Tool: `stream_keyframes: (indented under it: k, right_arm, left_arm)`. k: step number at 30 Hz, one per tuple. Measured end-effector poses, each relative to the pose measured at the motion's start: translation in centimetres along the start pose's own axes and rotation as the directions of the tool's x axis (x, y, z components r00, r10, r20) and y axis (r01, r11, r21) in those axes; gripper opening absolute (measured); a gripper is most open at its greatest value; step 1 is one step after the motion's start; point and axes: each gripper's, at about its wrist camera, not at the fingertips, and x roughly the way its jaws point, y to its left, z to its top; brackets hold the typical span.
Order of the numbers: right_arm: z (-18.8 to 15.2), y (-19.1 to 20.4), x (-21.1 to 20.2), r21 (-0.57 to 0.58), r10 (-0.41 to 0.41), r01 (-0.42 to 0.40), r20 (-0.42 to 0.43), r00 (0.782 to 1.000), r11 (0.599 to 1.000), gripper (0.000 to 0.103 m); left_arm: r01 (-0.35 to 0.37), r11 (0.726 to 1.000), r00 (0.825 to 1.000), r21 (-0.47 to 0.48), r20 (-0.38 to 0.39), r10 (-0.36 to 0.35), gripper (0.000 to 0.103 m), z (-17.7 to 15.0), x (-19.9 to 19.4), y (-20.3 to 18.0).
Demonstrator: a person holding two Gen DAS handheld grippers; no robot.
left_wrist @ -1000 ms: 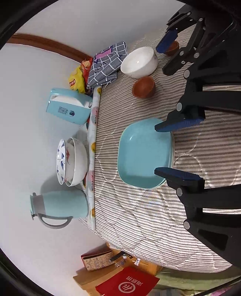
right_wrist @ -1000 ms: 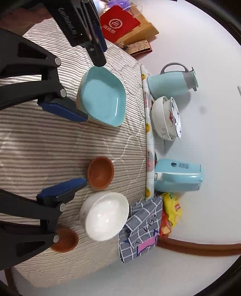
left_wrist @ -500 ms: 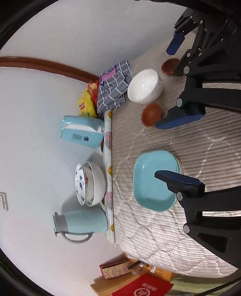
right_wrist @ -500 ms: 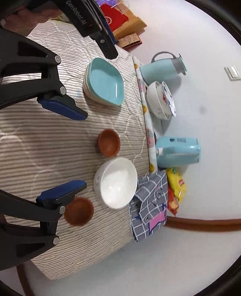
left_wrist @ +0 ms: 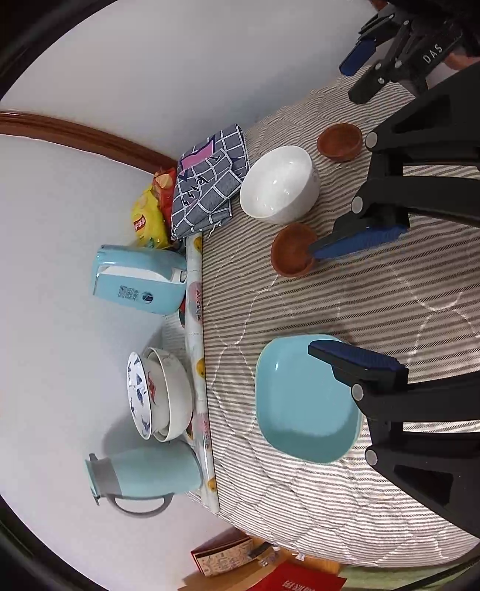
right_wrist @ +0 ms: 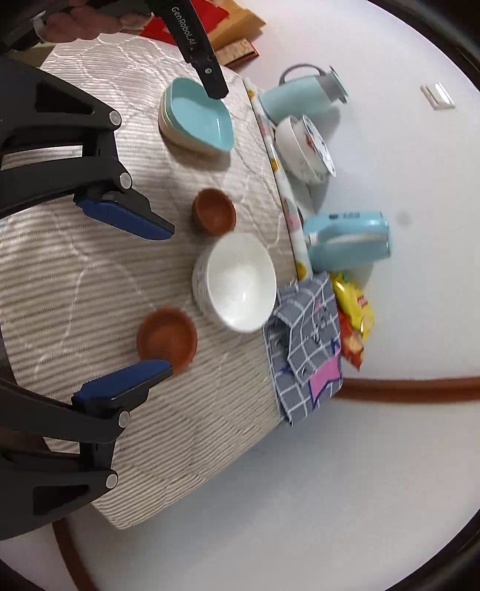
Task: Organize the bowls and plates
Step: 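Open both grippers to release the blue plate and pull back, then close the left gripper on one small brown bowl rim while the right gripper grasps the other brown bowl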
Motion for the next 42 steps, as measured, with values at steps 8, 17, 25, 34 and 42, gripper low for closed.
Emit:
stream_keyframes:
  k: [8,17,25,34,42]
  right_arm:
    - [1.1,-2.6,0.2,0.034,-0.036,0.037,-0.003,0.999,0.999,0.067]
    - [1.9,-4.3,0.5,0.05,-0.051,0.052,-0.012,0.999,0.997,0.067]
    - [2.7,-4.8,1.1,0.04,-0.053,0.053,-0.018,0.998,0.998,0.067]
    - [1.7,-5.7,3.7,0.043,-0.048,0.052,-0.08,0.996,0.998,0.067]
    - [1.2,-6.2,6.1,0.054,-0.034,0.04,-0.121,0.992,0.998,0.067]
  left_arm:
    - [0.007,1.0,1.0,-0.006,-0.015,-0.007,0.045,1.1,1.3,-1.1]
    - [-0.006,1.0,1.0,0.014,-0.027,0.006,0.049,2.5,2.3,-2.3]
    - [-0.009,1.0,0.999,-0.002,-0.034,0.009,0.049,3.1,3.1,-2.4]
    - [-0.029,0.999,0.996,-0.016,-0.086,0.027,0.049,2.4,5.7,-2.3]
    - [-0.027,0.999,0.99,-0.023,-0.136,0.024,0.049,2.3,8.3,-2.5]
